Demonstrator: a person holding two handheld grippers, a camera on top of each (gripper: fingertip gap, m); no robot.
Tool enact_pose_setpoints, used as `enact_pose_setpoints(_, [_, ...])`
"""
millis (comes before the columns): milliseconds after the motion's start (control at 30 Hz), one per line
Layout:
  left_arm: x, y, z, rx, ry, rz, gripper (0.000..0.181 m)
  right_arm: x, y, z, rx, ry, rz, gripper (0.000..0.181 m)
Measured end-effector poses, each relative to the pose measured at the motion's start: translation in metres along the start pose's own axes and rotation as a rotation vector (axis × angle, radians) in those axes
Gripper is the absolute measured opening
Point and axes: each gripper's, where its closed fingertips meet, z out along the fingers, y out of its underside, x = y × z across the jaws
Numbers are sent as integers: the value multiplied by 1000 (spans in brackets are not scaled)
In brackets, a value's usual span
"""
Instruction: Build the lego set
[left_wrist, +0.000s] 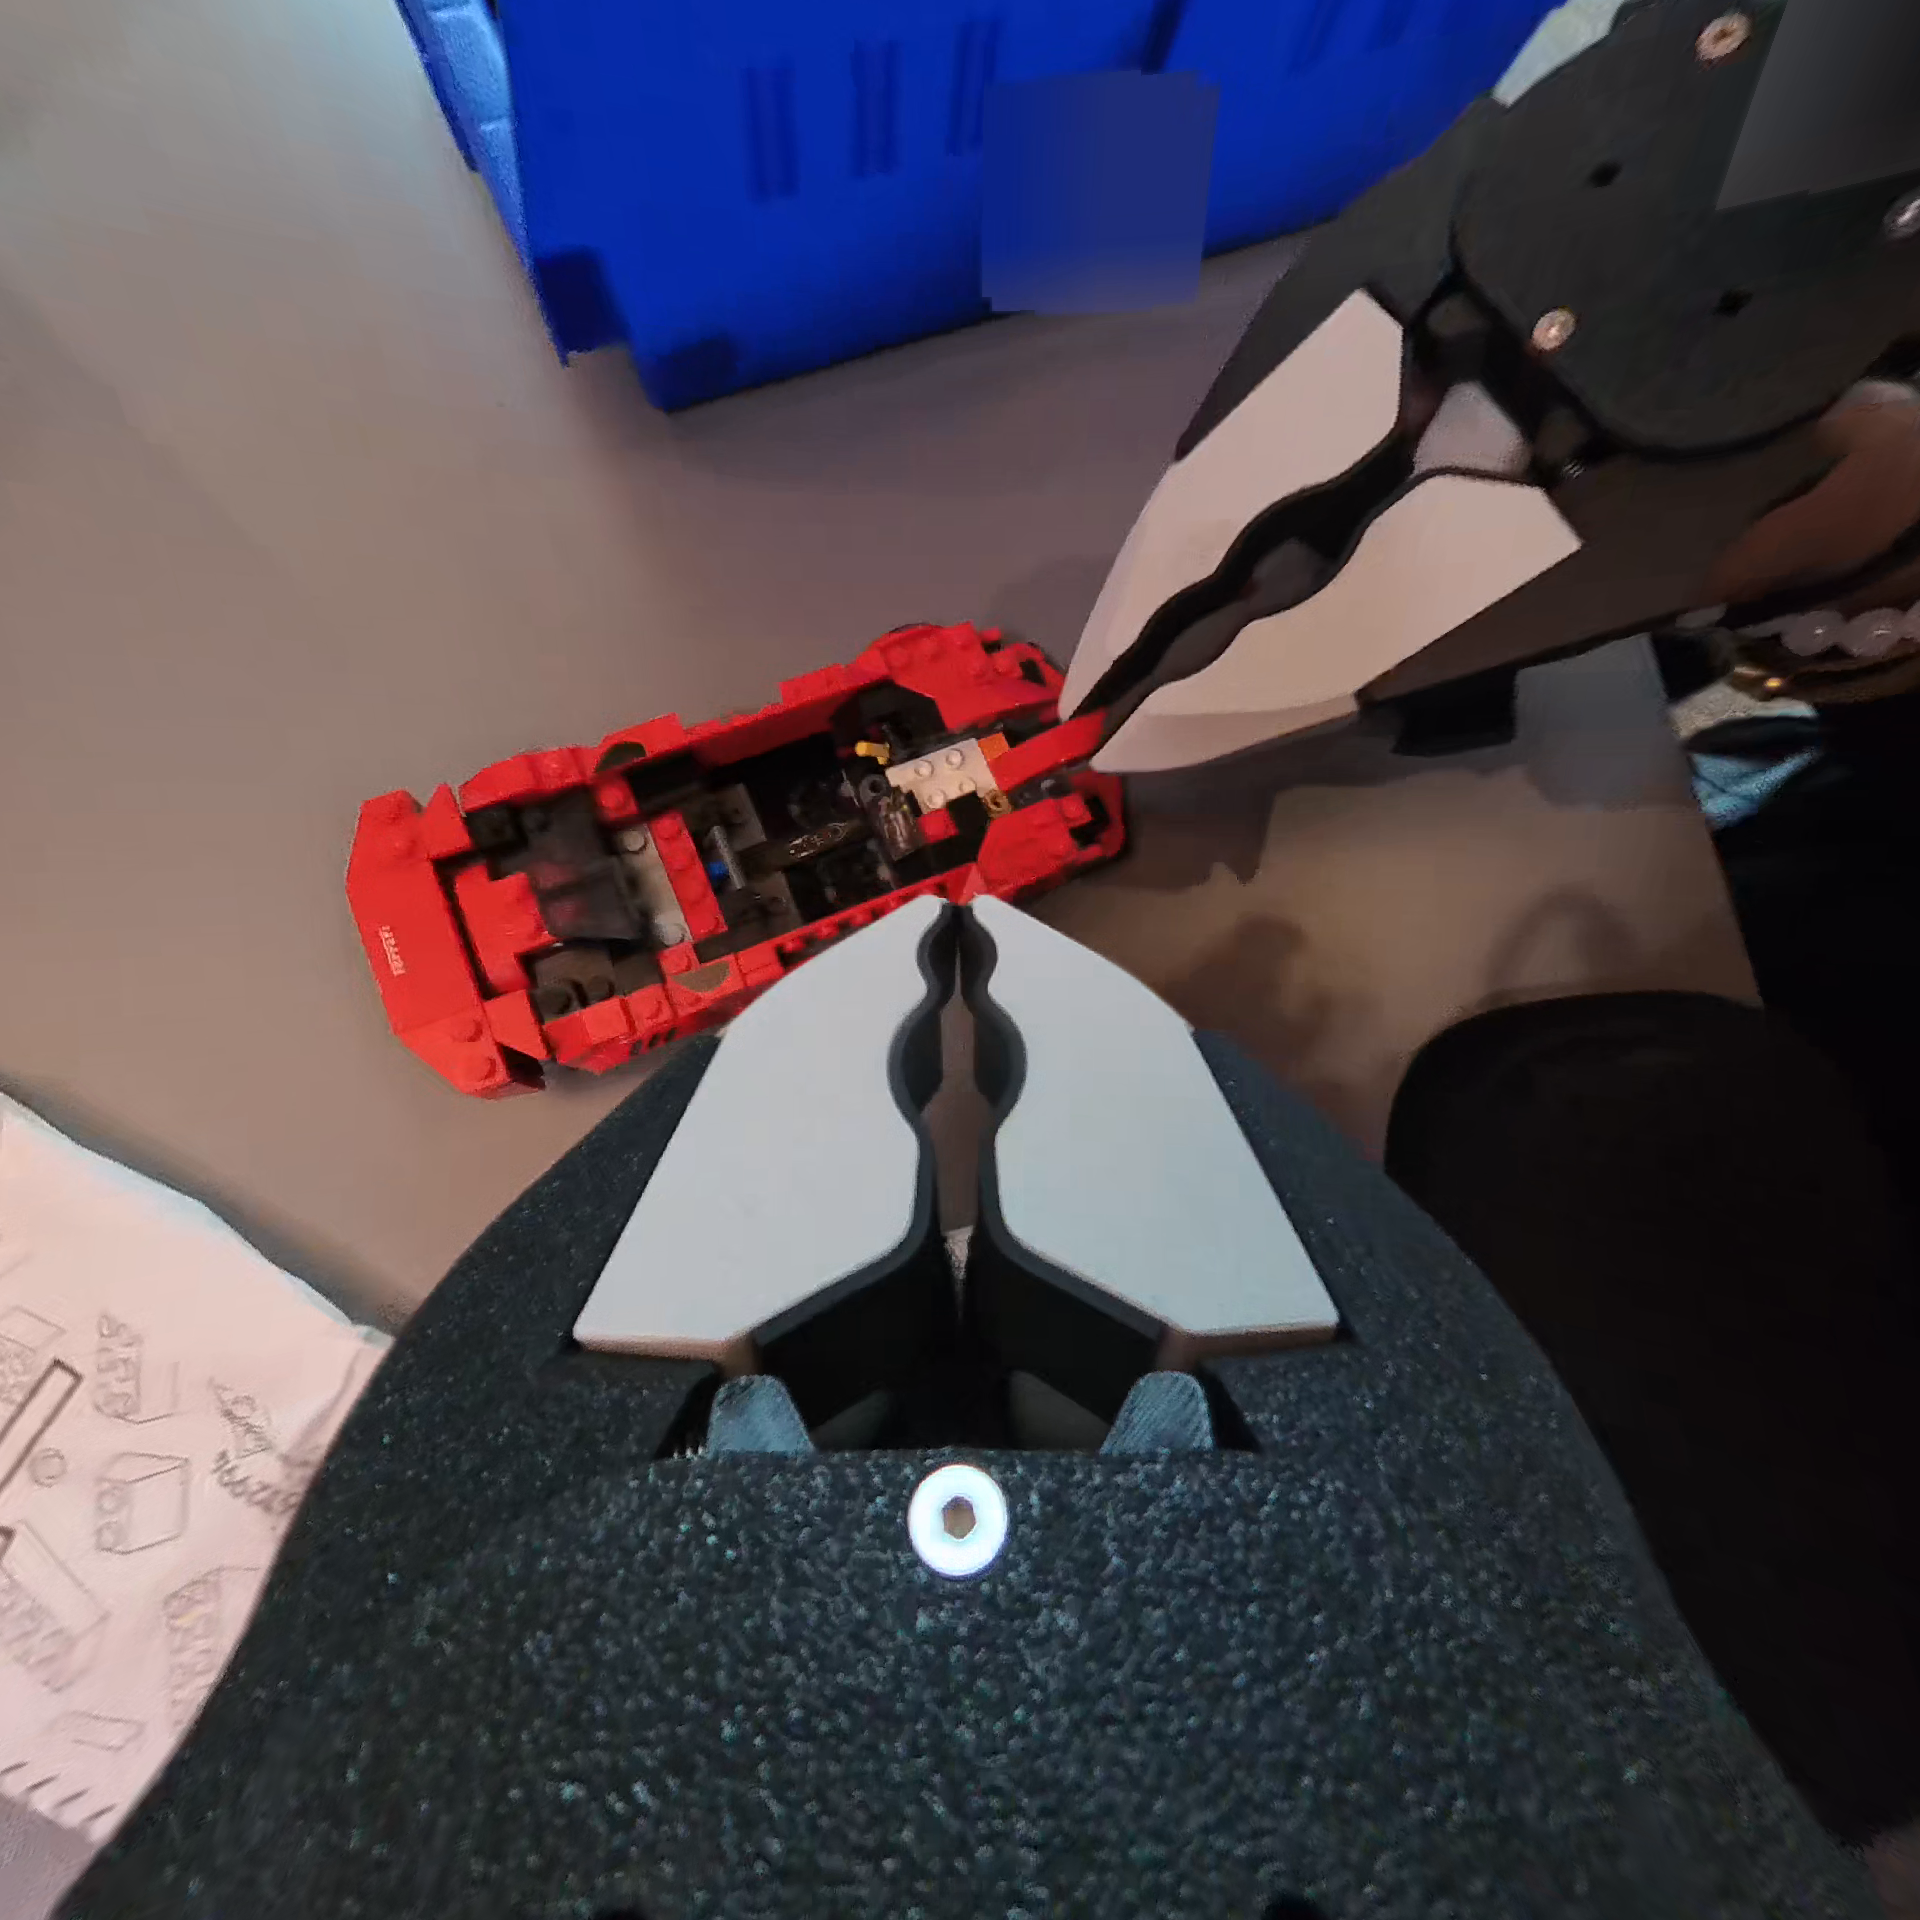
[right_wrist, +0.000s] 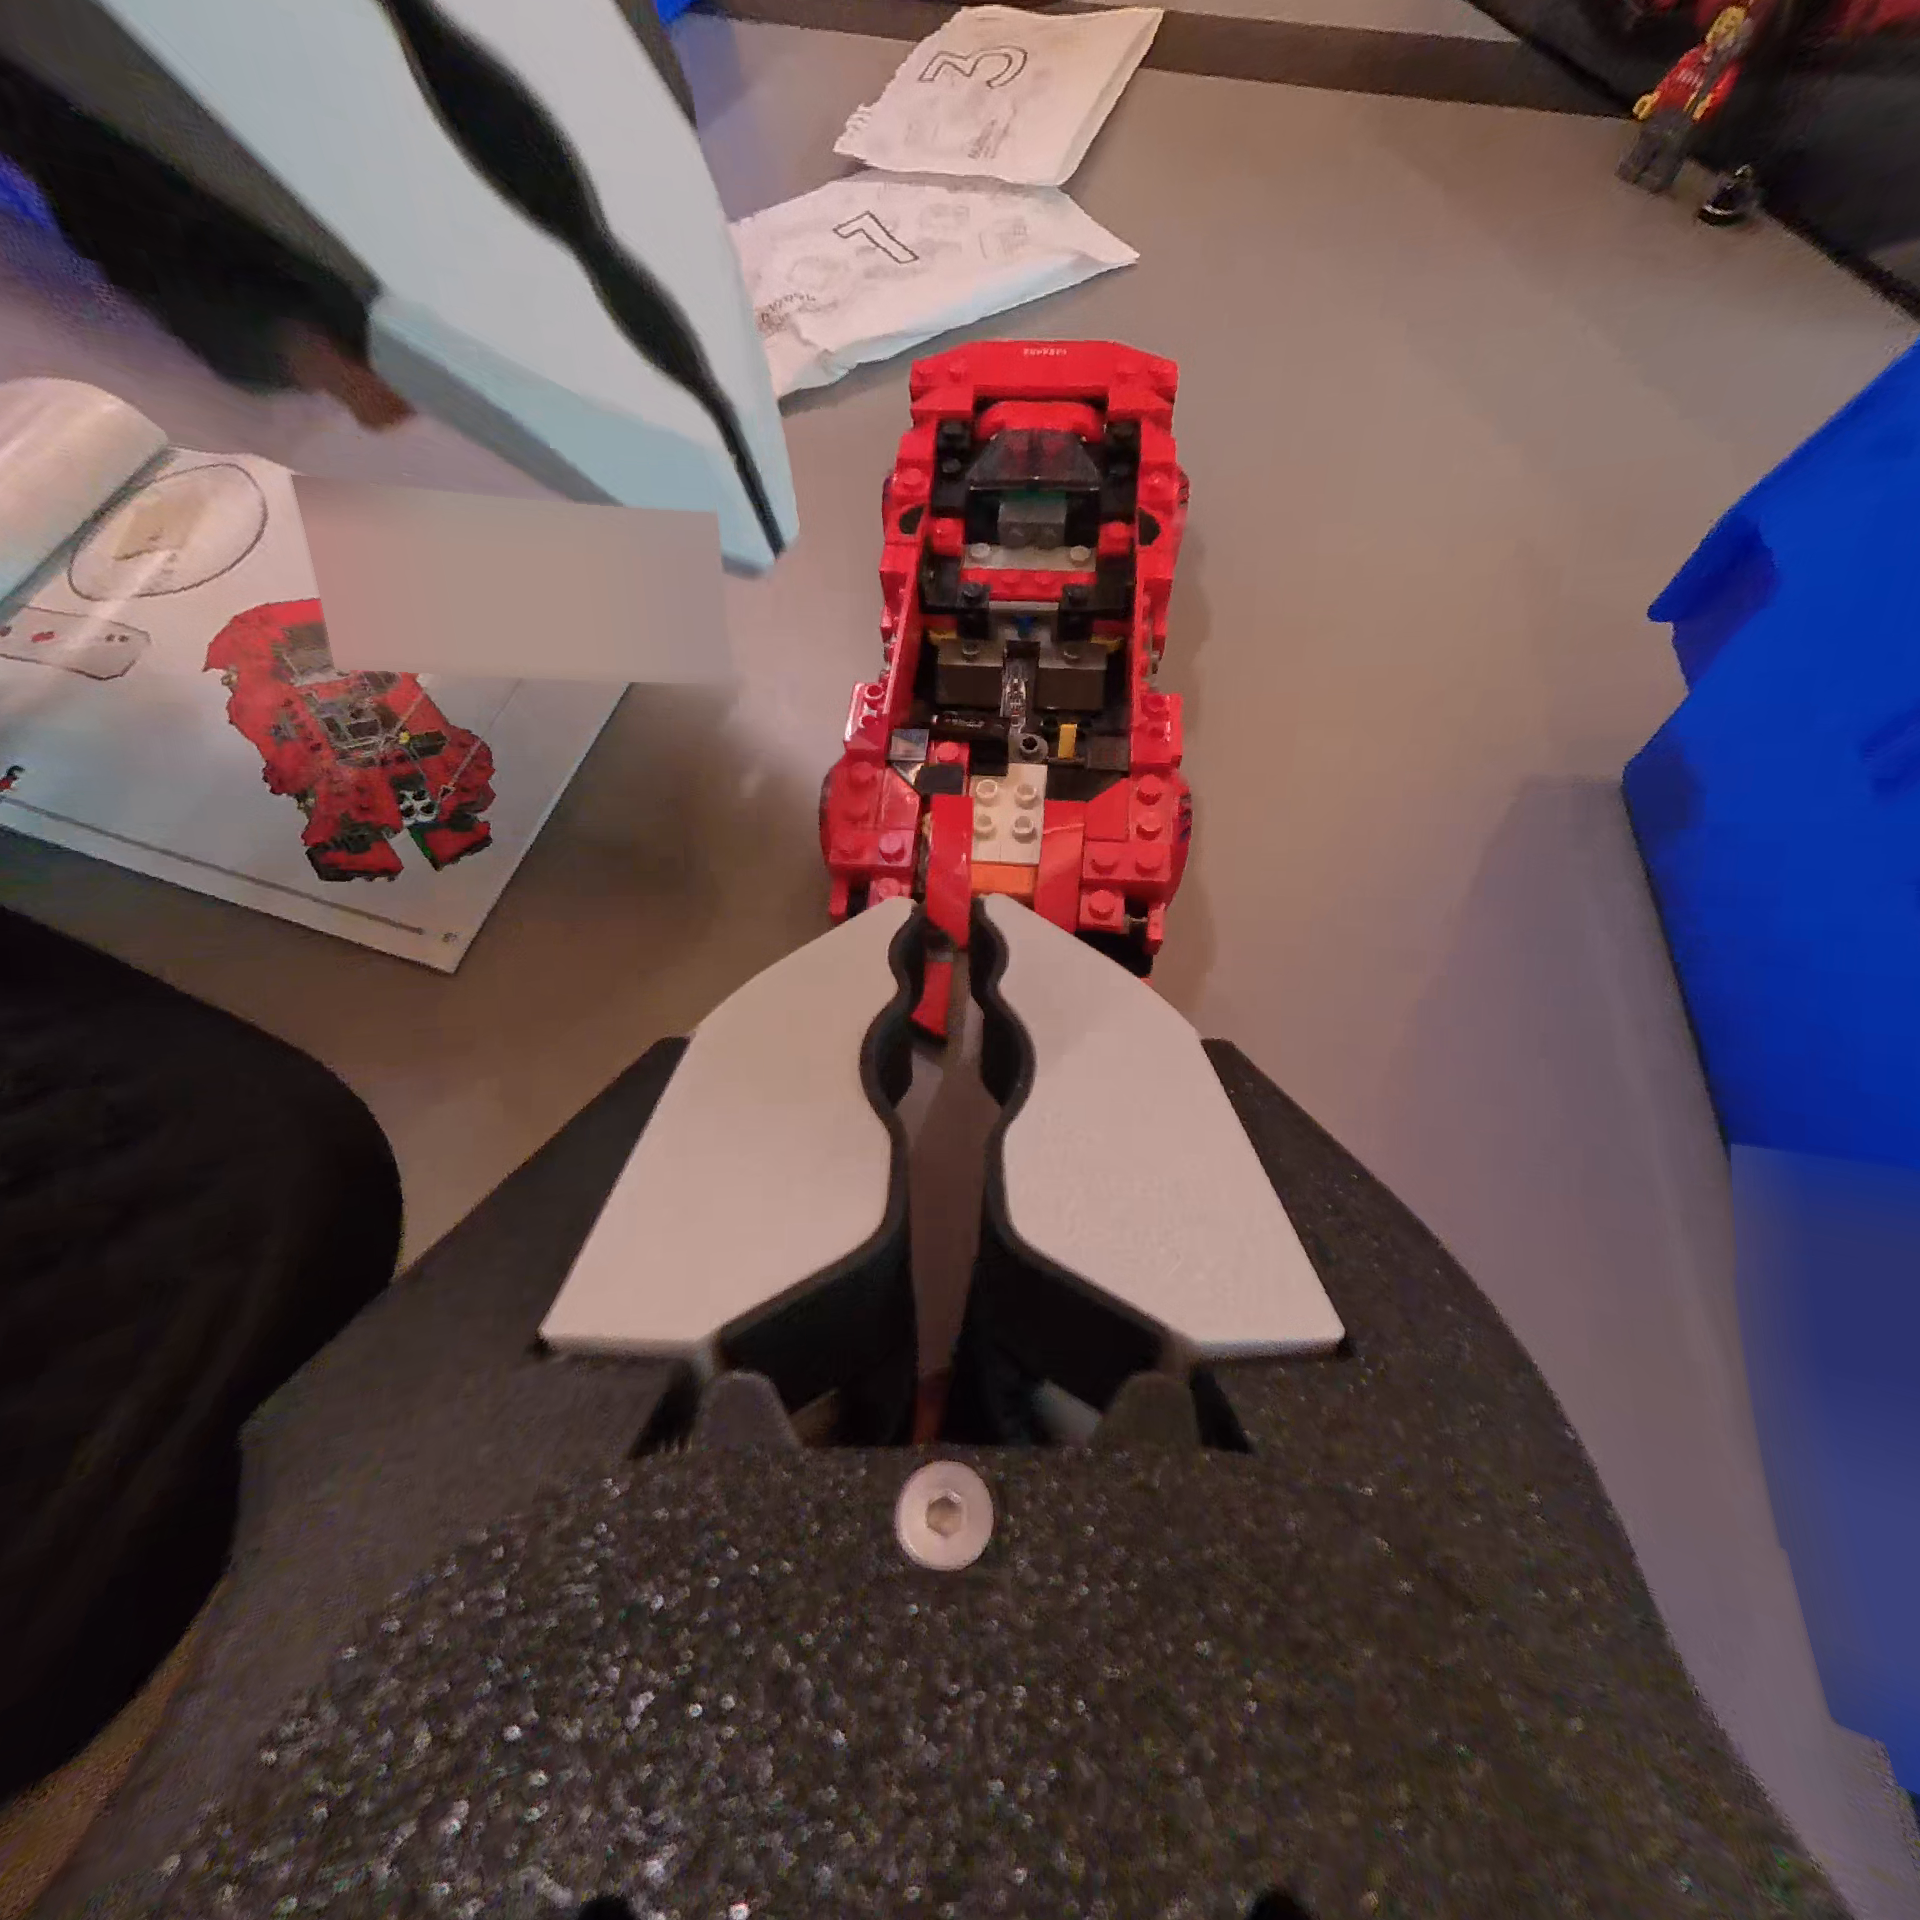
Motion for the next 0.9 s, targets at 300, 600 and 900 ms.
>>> enact_pose_setpoints(300, [7,-4,10,-144,155,28,9,-1,2,4,4,10,-32,8])
enact_pose_setpoints(600, [5,-19,20,-62,219,48,4,-4,1,6,-10,36,-74,8])
enact_pose_setpoints(900, [9,-5,40,-138,248,157,1,-6,1,7,-17,44,-87,8])
